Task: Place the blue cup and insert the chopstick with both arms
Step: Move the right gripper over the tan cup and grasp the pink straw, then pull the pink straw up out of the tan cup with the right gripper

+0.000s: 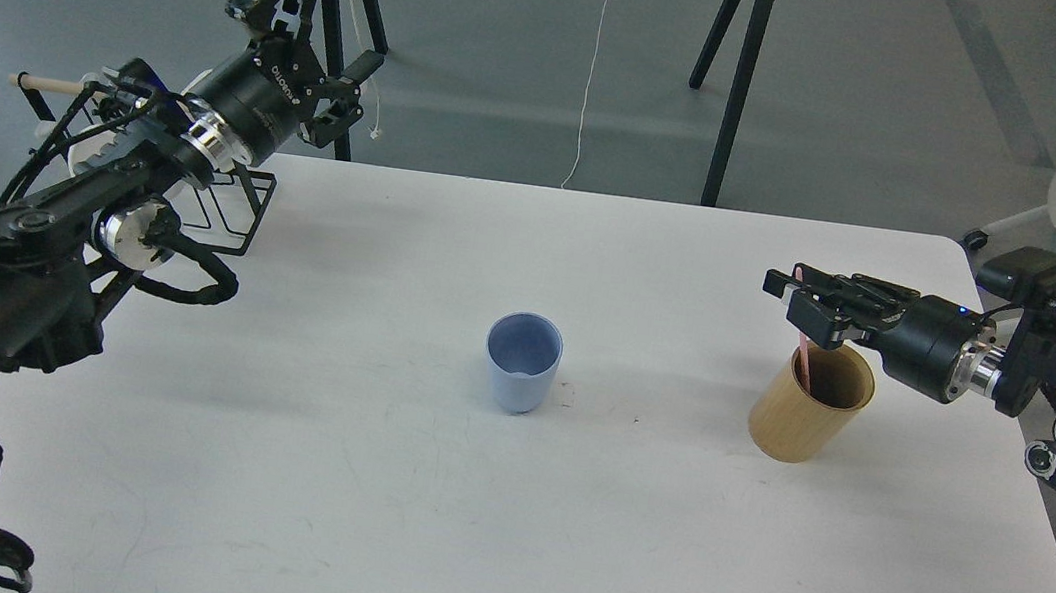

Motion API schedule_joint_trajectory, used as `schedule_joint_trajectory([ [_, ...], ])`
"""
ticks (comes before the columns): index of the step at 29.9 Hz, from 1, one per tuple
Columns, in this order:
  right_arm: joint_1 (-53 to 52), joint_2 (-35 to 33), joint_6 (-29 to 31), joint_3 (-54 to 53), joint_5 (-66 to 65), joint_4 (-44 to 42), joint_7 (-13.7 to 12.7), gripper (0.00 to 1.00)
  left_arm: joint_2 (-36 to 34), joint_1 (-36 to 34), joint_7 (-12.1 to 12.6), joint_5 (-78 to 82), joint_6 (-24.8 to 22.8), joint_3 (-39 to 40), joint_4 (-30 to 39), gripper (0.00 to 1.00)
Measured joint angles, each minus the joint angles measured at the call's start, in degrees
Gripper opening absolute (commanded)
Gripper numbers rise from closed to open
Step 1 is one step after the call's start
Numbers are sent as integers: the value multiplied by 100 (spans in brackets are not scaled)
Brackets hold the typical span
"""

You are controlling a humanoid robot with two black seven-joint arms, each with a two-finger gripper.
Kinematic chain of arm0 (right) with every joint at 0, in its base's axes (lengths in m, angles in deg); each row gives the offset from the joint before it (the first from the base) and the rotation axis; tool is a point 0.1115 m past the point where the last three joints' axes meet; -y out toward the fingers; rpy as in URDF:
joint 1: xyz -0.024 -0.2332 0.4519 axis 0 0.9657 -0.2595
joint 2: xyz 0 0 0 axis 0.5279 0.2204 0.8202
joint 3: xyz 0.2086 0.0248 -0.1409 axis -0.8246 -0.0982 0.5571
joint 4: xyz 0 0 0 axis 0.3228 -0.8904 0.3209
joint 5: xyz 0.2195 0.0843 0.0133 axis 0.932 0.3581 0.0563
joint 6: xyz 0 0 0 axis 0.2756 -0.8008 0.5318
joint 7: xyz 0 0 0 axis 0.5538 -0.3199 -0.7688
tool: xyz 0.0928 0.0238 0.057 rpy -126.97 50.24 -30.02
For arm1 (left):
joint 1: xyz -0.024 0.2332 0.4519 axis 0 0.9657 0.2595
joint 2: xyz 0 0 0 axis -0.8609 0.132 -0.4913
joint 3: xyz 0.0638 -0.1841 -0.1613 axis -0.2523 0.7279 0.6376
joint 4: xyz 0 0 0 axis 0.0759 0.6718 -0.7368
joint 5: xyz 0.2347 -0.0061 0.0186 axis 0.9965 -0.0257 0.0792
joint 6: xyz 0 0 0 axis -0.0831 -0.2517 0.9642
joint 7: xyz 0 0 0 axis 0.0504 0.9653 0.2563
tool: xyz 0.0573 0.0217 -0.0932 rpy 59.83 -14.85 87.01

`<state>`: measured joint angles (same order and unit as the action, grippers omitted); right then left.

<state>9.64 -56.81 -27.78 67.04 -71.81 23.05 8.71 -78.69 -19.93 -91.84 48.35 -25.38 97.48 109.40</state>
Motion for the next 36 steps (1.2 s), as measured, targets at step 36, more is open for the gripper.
schedule_joint_trajectory([
  [36,-688,-1156,68,-944,371,768,2,0,23,199,0,-2,-1,-17,-184,96],
])
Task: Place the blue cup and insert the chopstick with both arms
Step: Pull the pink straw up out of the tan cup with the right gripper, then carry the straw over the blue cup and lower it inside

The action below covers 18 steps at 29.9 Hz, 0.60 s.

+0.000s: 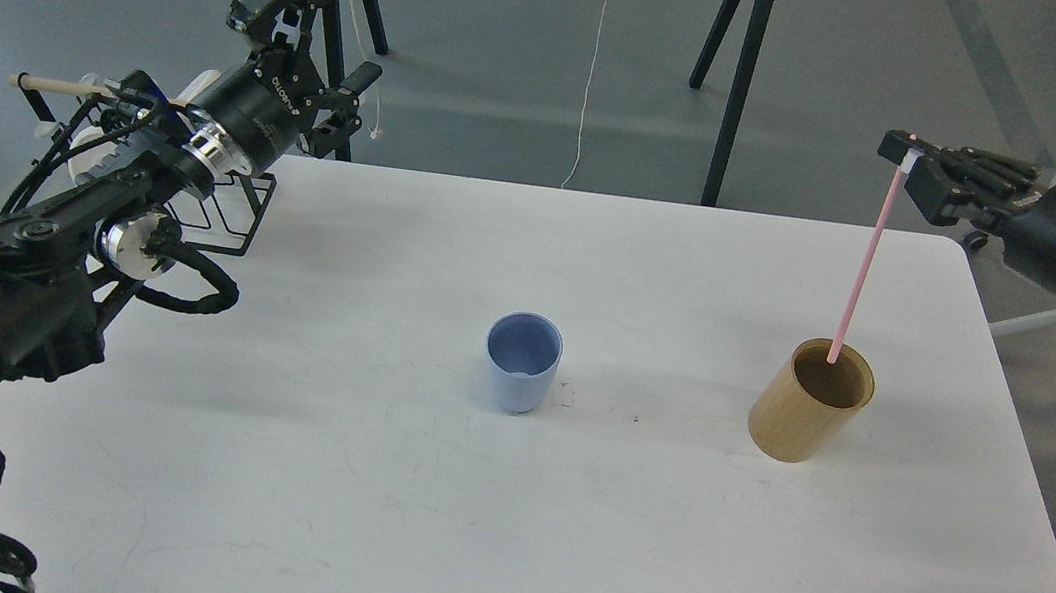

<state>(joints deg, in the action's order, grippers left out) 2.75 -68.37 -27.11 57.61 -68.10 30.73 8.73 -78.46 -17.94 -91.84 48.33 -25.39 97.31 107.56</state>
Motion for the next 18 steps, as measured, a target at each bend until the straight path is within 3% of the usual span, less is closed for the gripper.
schedule_joint_trajectory([
  [6,13,495,-88,-759,85,74,0,0,-43,295,0,1,2,-9,-316,97],
  [14,145,2487,-714,-639,-1,-239,0,0,-178,601,0,5,0,-23,-539,96],
  [18,143,3156,-789,-511,-40,-653,0,0,-362,744,0,-24,2,-21,-547,96],
])
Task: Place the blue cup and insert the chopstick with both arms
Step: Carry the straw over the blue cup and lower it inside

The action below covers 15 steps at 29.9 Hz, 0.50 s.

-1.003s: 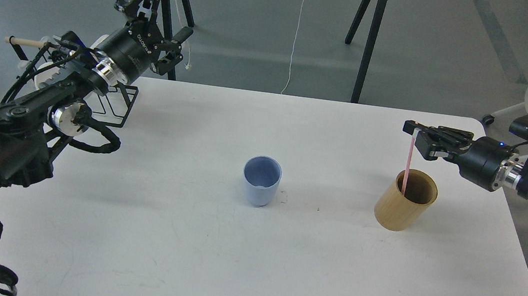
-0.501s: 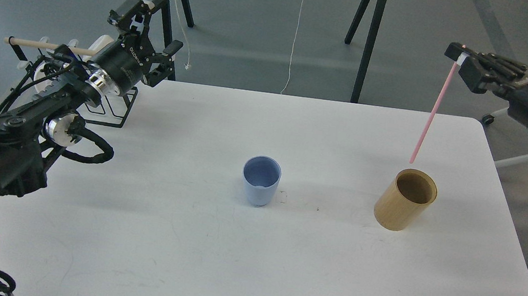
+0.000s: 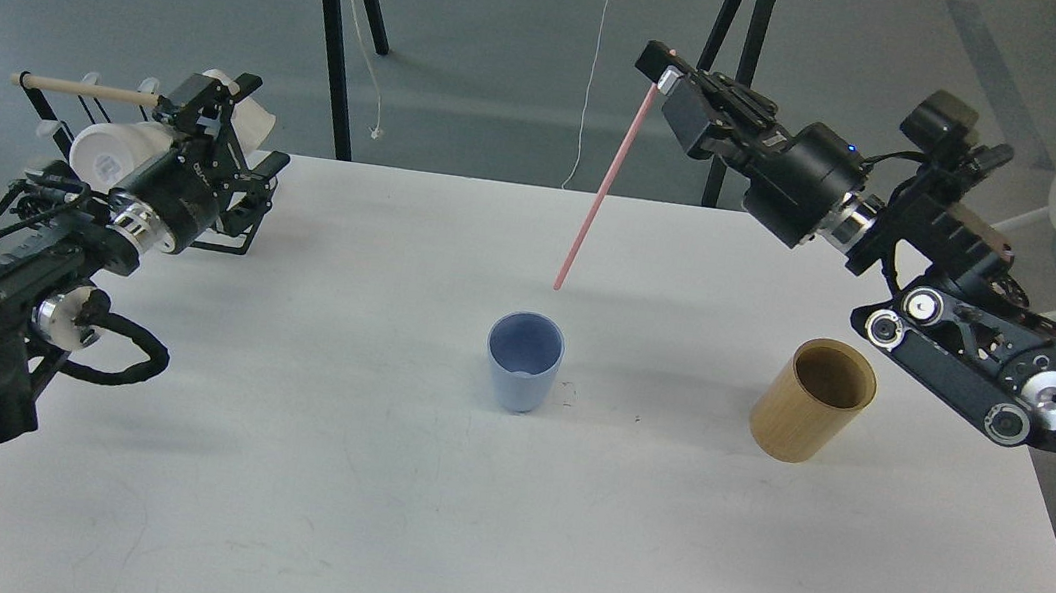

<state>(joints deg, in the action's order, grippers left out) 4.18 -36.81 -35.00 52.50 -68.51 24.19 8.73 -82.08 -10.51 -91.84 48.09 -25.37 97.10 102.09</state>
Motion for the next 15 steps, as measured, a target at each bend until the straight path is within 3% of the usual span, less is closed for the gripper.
schedule_joint_trajectory([
  [15,21,797,-201,388,-360,-894,-1,0,-26,131,0,-24,-1,28,1,97],
])
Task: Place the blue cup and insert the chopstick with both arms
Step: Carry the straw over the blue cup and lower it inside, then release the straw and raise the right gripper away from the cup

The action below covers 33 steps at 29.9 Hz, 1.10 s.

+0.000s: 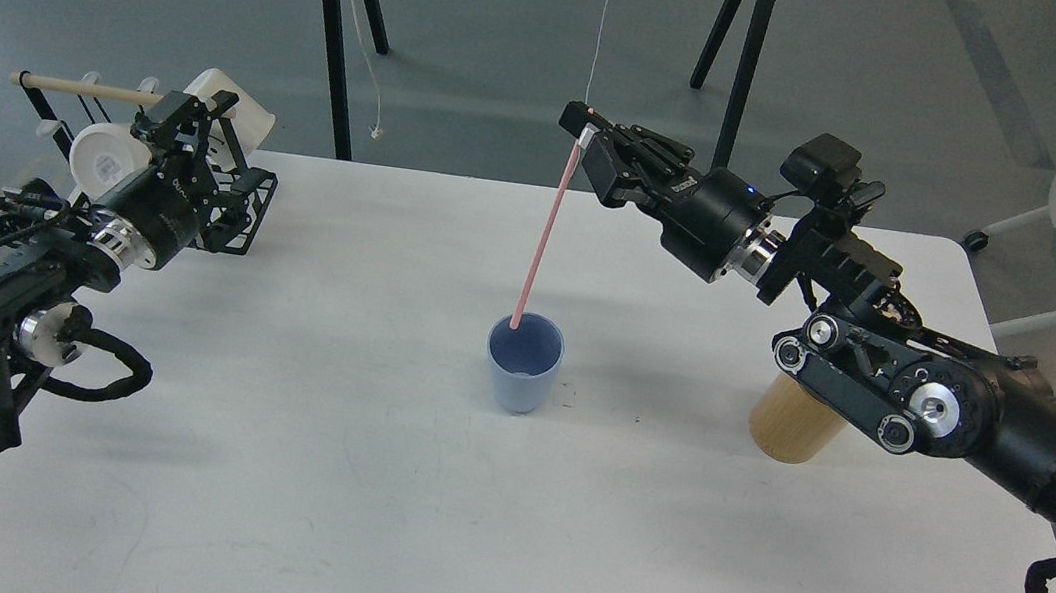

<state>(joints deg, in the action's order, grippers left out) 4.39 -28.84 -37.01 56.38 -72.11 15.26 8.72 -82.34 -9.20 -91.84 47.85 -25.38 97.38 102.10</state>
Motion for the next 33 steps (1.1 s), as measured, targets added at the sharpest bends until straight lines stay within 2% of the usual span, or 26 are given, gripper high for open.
schedule_joint_trajectory([
  [18,-2,257,-7,570,-41,-403,0,3,9,12,0,0,0,2,-1,97],
  [21,-2,257,-65,686,-41,-458,0,8,9,13,0,0,0,2,-1,97],
  [25,4,300,-182,872,-42,-581,0,22,19,14,0,0,-1,2,-1,97],
  [31,12,338,-225,962,-41,-633,0,34,26,22,0,0,0,2,-1,97],
  [33,13,338,-230,962,-34,-632,0,44,27,22,0,0,0,2,0,97],
])
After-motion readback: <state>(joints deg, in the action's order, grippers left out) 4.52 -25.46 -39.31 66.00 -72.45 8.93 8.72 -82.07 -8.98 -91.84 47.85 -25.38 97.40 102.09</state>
